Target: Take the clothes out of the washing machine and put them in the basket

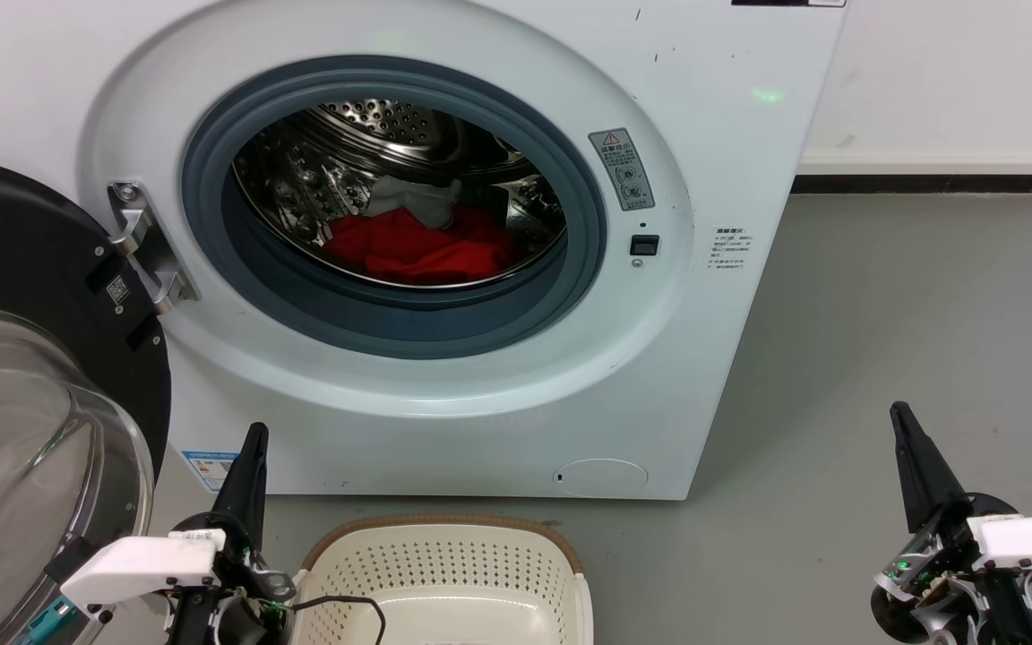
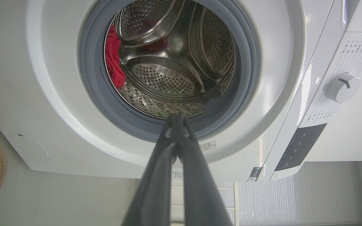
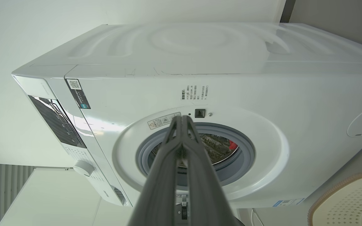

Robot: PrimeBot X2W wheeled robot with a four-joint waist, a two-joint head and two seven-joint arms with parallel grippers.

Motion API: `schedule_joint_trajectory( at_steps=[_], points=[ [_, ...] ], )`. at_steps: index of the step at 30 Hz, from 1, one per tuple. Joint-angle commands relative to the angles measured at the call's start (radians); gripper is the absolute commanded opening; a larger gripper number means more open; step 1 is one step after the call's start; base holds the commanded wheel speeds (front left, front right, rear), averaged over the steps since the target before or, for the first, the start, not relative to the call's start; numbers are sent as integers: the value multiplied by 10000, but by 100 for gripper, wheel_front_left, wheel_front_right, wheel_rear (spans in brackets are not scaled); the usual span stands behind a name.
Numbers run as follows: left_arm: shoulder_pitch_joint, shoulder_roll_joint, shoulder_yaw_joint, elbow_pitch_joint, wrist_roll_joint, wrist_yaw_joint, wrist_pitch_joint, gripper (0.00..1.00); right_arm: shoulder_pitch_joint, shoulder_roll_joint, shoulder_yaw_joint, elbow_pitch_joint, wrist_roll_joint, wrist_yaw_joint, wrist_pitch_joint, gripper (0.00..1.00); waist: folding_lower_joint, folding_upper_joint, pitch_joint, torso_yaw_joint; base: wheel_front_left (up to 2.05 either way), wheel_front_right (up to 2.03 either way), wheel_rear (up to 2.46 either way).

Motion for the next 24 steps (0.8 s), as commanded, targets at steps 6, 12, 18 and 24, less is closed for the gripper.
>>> schedule_joint_trajectory(
  at_steps=[6, 12, 18, 24],
  points=[
    [-59, 2, 12, -7, -12, -24, 8, 0, -133, 34, 5, 12, -62, 0, -24, 0, 0, 0, 0, 0, 0, 0, 0],
    [-59, 2, 12, -7, -12, -24, 8, 0, -133, 34, 5, 12, -62, 0, -24, 0, 0, 0, 0, 0, 0, 0, 0],
    [-59, 2, 12, -7, -12, -24, 8, 0, -134, 34, 5, 12, -62, 0, -22, 0, 0, 0, 0, 0, 0, 0, 0],
    [12, -4, -7, 28, 5, 2, -4, 100, 17, 0, 1, 16, -1, 2, -7, 100, 0, 0, 0, 0, 0, 0, 0]
  ],
)
